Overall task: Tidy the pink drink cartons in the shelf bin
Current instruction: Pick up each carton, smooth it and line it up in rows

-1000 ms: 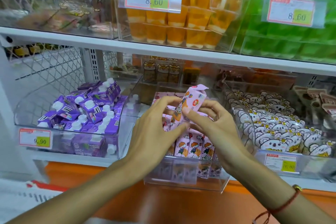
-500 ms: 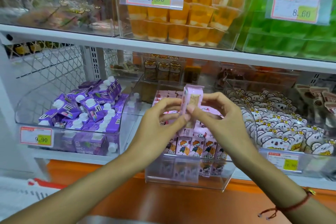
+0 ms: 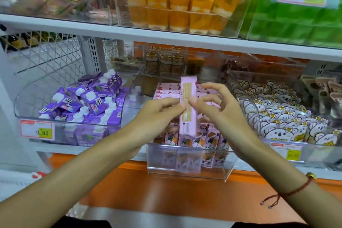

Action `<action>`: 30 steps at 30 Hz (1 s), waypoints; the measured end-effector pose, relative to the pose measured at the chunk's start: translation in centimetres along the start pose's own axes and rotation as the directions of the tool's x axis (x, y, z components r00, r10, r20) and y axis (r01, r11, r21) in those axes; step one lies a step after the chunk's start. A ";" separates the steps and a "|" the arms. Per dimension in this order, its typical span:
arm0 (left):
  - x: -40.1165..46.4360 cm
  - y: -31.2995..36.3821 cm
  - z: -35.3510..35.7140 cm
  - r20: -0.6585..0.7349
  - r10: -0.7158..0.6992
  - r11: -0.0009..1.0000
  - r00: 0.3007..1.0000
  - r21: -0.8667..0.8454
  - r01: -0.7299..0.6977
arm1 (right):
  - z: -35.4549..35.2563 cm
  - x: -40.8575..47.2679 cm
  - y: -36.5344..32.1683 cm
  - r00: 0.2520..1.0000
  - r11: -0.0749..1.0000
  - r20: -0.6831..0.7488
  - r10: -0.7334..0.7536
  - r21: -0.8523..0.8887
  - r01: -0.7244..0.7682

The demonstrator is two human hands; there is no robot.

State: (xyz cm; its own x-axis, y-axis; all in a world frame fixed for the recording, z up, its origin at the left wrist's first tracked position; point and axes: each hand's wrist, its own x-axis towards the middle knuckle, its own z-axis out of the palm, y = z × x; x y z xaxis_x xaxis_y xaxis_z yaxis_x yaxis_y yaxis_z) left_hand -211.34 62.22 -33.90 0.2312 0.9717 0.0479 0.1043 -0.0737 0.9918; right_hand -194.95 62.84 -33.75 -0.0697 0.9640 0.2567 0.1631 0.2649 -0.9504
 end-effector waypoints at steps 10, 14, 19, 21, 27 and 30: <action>0.1 -0.3 -0.8 0.083 0.251 0.958 0.964 0.118 -0.260 | -0.1 -0.7 0.1 0.888 0.844 0.103 -0.449 -0.278 0.459; 0.1 -0.4 -0.8 0.069 0.253 0.964 0.965 0.064 -0.258 | -0.3 -0.5 0.1 0.909 0.875 0.111 -0.402 -0.247 0.417; 0.3 -0.4 -0.2 -0.174 0.187 0.965 0.967 -0.150 -0.214 | 0.5 -0.8 0.5 0.956 0.936 0.131 -0.263 -0.205 0.286; 0.4 -0.5 0.0 -0.208 0.145 0.959 0.967 -0.210 -0.188 | 0.7 -0.7 0.5 0.955 0.943 0.082 -0.285 -0.153 0.294; 0.7 -0.5 -1.2 -0.251 0.345 0.936 0.905 0.025 -0.350 | -0.4 0.2 0.6 0.994 0.991 0.070 -0.083 0.112 0.075; 0.5 -0.4 -1.4 -0.164 0.386 0.923 0.908 0.085 -0.376 | -1.0 0.8 0.9 0.997 0.963 0.069 0.041 0.265 -0.058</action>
State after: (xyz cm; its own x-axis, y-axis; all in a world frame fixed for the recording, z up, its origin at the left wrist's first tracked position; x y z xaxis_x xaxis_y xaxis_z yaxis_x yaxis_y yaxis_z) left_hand -212.59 63.02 -34.10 0.0914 0.8907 0.4454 0.0918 -0.4529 0.8868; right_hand -193.83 63.85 -34.19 -0.1311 0.9699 0.2052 -0.0993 0.1931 -0.9761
